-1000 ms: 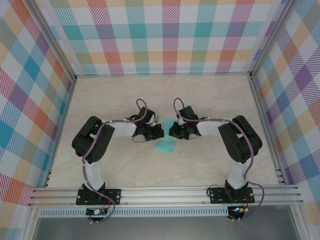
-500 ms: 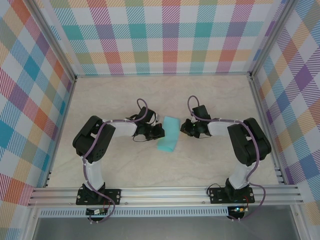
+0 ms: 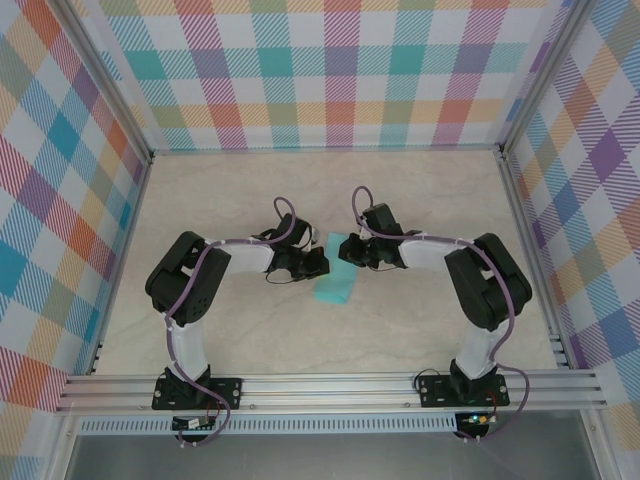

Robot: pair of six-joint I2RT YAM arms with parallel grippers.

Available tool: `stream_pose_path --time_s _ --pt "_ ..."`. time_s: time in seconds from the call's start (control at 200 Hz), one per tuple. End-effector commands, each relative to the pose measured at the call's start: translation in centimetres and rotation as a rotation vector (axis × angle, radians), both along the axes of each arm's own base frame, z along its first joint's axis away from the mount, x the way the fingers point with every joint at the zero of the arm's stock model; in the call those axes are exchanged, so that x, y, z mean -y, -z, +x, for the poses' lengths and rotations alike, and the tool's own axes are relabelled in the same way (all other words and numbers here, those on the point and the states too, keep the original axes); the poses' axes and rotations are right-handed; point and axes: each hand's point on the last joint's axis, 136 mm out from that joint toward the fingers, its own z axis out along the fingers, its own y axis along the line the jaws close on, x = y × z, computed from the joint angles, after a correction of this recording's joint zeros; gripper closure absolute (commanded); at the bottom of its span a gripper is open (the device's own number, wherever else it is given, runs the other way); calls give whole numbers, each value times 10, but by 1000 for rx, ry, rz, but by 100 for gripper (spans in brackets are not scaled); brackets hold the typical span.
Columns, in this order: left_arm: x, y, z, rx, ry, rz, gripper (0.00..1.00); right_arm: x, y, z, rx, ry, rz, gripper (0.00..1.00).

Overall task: Fold a paper plane with a square sheet of paper (pick it up from the middle)
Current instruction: Fold the square sheet of paper in half at the center of the table.

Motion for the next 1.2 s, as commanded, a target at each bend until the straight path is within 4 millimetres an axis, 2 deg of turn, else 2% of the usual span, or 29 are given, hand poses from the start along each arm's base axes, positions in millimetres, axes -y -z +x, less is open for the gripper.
stream_pose_path --time_s 0.0,0.12,0.475,0.64,0.745,0.805,0.915,1.045,1.195 --pt "-77 94 -66 -258 -66 391 97 -5 9 8 -17 -14 11 89" --pt "-78 94 -67 -261 -67 393 97 6 17 16 -28 24 -12 89" --pt "-82 99 -74 -272 -78 395 97 66 39 46 -61 196 -151 89" --pt "-83 100 -75 -273 -81 394 97 82 22 53 -35 270 -234 89" --pt "-83 100 -74 -270 -81 391 97 82 -4 56 25 289 -222 89" --pt "-82 99 -73 -267 -82 390 97 70 -19 51 49 258 -181 89" --pt "-81 99 -71 -263 -80 391 97 43 -33 25 30 181 -71 89" --pt "-79 98 -68 -256 -86 383 97 28 -24 -15 -88 148 37 90" --pt "-80 100 -69 -258 -86 384 97 15 -20 -48 -172 128 122 90"
